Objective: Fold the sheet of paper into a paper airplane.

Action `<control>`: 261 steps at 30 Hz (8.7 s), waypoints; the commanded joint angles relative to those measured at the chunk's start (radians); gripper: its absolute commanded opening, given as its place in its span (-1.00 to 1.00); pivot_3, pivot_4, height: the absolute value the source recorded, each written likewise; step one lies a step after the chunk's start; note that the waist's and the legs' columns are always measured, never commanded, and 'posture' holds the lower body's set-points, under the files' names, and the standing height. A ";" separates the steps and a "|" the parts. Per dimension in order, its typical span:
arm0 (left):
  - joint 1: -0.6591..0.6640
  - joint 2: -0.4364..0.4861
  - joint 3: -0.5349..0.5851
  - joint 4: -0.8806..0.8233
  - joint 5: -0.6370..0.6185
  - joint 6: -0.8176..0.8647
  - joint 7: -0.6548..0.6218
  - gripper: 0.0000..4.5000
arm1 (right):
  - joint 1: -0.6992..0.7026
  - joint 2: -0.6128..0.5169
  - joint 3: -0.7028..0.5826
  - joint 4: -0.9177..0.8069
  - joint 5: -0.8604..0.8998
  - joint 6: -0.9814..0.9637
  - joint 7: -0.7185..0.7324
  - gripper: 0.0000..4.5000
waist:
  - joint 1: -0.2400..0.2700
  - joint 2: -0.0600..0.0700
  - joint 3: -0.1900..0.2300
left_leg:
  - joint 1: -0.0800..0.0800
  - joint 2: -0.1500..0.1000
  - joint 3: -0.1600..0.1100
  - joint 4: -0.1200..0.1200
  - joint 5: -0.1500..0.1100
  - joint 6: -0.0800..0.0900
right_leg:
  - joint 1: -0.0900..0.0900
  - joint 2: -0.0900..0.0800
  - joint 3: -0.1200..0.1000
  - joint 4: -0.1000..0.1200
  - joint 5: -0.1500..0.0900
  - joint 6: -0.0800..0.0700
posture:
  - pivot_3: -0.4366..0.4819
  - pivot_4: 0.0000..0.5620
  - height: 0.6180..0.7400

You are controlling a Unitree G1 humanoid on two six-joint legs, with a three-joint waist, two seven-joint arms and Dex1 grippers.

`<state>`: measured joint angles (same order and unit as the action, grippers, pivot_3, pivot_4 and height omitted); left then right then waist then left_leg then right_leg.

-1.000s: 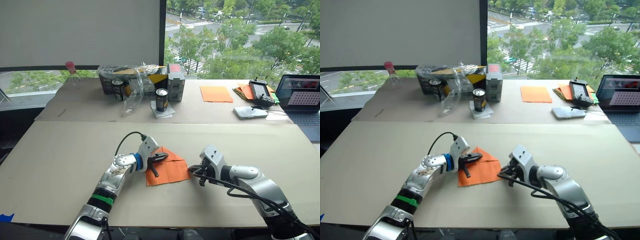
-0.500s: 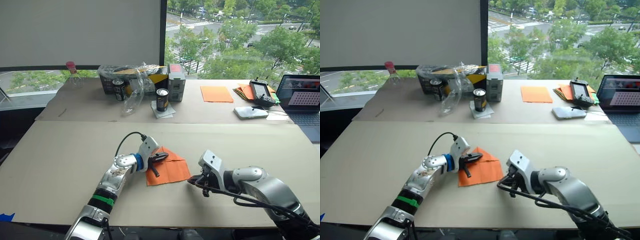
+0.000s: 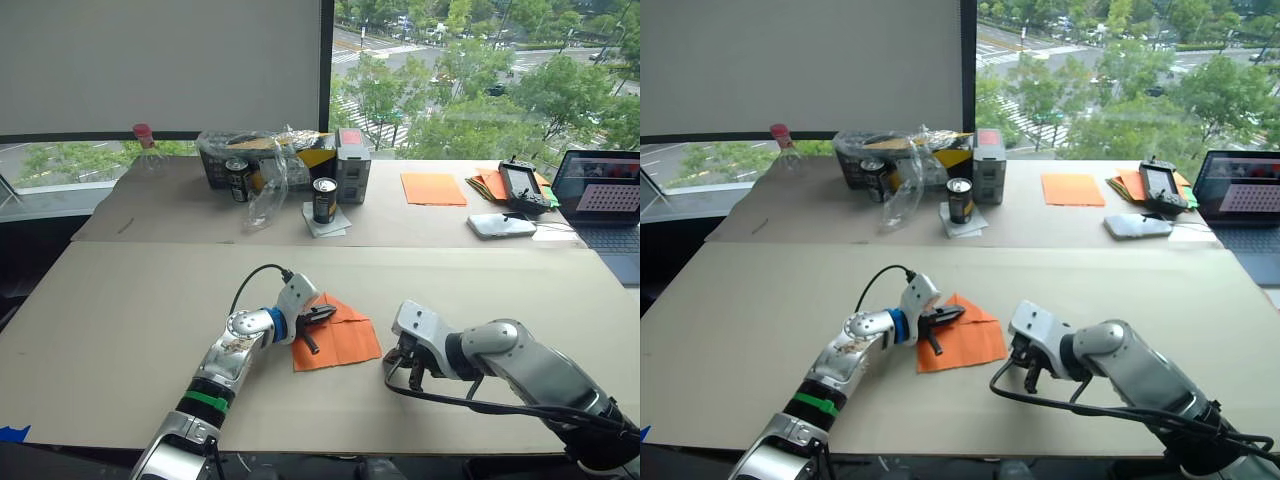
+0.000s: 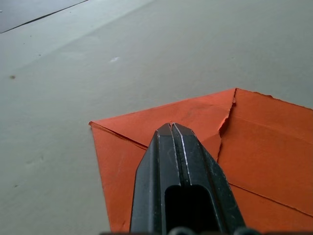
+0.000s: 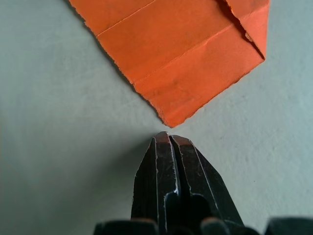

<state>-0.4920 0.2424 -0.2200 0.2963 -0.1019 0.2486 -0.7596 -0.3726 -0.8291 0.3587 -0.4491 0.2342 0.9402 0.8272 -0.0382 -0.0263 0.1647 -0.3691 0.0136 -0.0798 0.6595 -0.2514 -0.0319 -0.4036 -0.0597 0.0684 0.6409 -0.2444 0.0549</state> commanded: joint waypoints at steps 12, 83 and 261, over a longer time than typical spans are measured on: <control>0.030 0.017 -0.002 -0.011 0.012 0.014 0.005 -0.99 | -0.029 0.113 0.065 0.172 -0.098 -0.140 -0.009 -1.00 | -0.011 -0.001 -0.002 | 0.002 0.001 0.000 0.000 0.000 0.000 | 0.001 0.001 0.000 0.001 0.000 0.000 | -0.05 -0.47 0.84; -0.011 -0.018 0.068 0.089 -0.006 -0.012 0.099 -0.99 | -0.094 0.006 0.102 0.062 -0.113 -0.029 0.199 -1.00 | -0.005 -0.001 0.000 | 0.000 0.001 0.000 0.000 0.000 0.000 | 0.000 0.001 0.000 0.000 0.000 0.000 | -0.05 -0.47 0.84; 0.177 0.139 0.007 -0.311 -0.056 0.253 0.081 -0.99 | -0.511 0.613 -0.066 1.221 -0.330 -0.886 -0.118 -1.00 | -0.007 0.001 0.000 | 0.006 0.001 0.000 -0.010 0.001 -0.001 | 0.000 0.000 0.001 0.001 0.004 -0.010 | -0.05 -0.47 0.84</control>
<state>-0.3230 0.3730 -0.1998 -0.0408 -0.1758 0.4934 -0.6805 -0.8725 -0.2057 0.3113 0.7569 -0.0873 0.0846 0.7214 -0.0453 -0.0252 0.1644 -0.3632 0.0142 -0.0794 0.6500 -0.2506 -0.0327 -0.4039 -0.0597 0.0690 0.6417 -0.2400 0.0450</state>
